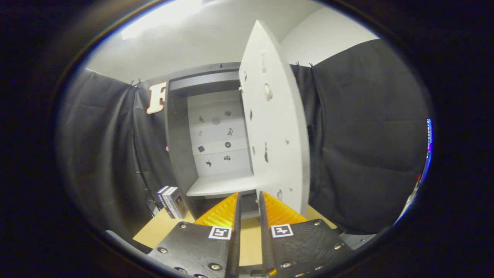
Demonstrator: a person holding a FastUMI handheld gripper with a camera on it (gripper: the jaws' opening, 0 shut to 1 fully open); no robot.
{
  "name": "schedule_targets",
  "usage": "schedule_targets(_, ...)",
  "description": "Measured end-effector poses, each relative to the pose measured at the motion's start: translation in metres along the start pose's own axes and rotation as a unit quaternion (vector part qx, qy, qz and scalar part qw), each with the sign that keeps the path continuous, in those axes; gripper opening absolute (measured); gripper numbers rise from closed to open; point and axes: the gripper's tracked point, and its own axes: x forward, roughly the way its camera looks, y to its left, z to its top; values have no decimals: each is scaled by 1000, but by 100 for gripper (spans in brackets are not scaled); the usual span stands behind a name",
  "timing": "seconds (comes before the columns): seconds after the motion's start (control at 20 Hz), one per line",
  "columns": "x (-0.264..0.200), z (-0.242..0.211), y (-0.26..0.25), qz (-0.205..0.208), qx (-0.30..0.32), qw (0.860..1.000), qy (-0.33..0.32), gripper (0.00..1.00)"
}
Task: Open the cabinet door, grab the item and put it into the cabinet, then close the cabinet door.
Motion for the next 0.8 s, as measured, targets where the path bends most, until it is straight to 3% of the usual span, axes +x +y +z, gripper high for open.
schedule_targets(0.1, 3, -16, 22, 14, 3, 1000, 13, 30)
schedule_targets(0.3, 17, -52, 67, 41, 3, 998, 41, 71)
schedule_targets(0.4, 29, -78, 84, 51, -2, 997, 62, 81)
schedule_targets(0.5, 41, -106, 103, 66, -6, 994, 83, 88)
schedule_targets(0.8, 84, -206, 128, 84, -12, 983, 161, 91)
